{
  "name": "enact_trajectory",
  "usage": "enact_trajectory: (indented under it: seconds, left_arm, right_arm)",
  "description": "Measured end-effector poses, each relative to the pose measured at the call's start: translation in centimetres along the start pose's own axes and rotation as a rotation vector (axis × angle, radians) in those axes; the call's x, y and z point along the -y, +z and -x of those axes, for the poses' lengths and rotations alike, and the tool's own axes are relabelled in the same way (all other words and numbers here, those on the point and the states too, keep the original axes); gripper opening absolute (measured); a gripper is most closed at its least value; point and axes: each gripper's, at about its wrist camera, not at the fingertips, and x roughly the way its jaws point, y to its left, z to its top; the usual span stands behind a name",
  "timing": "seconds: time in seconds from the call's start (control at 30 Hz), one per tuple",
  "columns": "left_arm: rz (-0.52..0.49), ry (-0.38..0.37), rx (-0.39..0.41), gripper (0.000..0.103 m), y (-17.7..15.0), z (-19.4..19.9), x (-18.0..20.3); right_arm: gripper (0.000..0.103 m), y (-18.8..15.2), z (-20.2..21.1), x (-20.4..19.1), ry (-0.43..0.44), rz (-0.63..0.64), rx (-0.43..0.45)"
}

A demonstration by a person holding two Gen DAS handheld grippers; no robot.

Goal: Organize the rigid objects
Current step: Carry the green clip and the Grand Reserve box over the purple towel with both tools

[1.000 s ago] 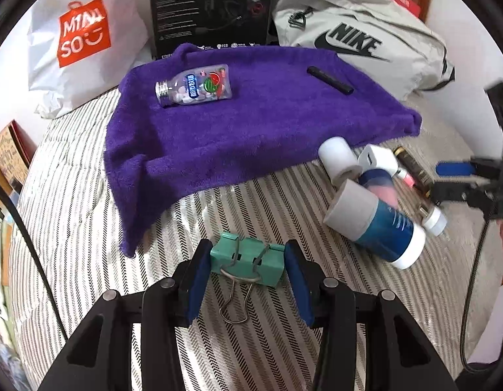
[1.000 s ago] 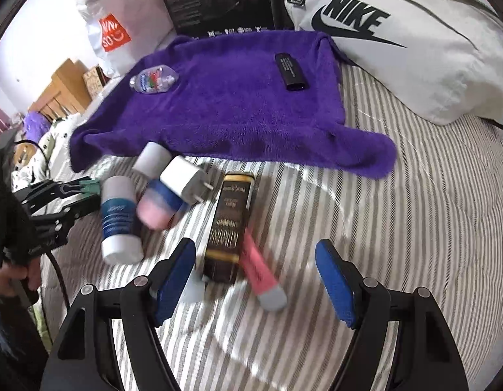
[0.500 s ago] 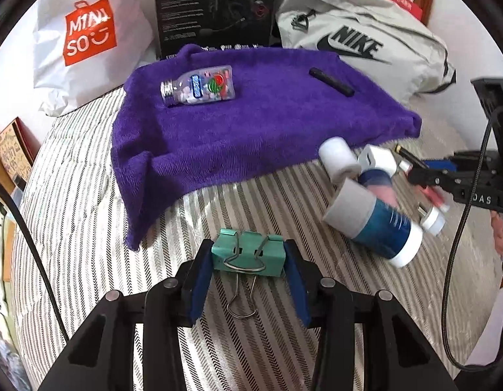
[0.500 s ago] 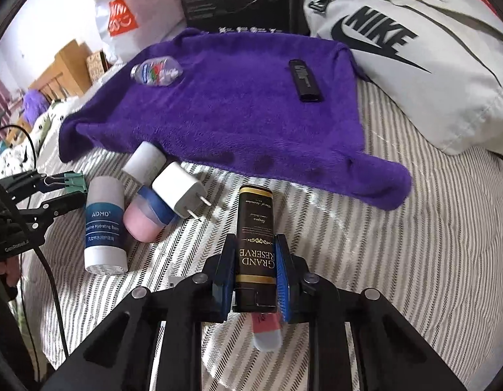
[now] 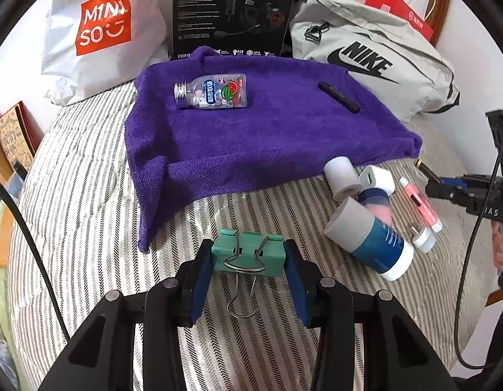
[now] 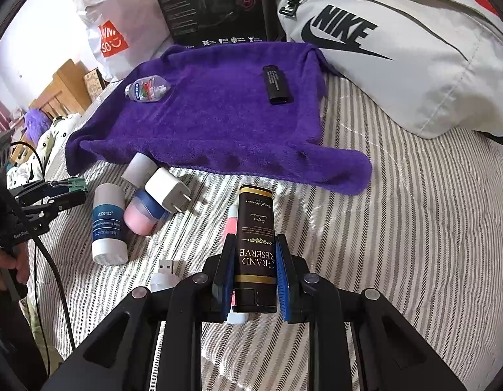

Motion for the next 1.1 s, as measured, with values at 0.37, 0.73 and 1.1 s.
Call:
enact_trajectory:
  seconds: [0.37, 0.73, 1.1]
  left_arm:
    - [0.015, 0.009, 0.026, 0.041, 1.1, 1.4, -0.3]
    - [0.011, 0.005, 0.055, 0.041, 3.2, 2.5, -0.2]
    - [0.014, 0.009, 0.069, 0.041, 6.2, 1.9, -1.0]
  right_arm:
    - [0.022, 0.5, 1.4, 0.1, 0.027, 0.01, 0.023]
    - [0.022, 3.3, 2.5, -0.9, 0.066, 0.038, 0.057]
    - [0.022, 7.4, 1.4, -0.8, 0.081, 0.048, 0.07]
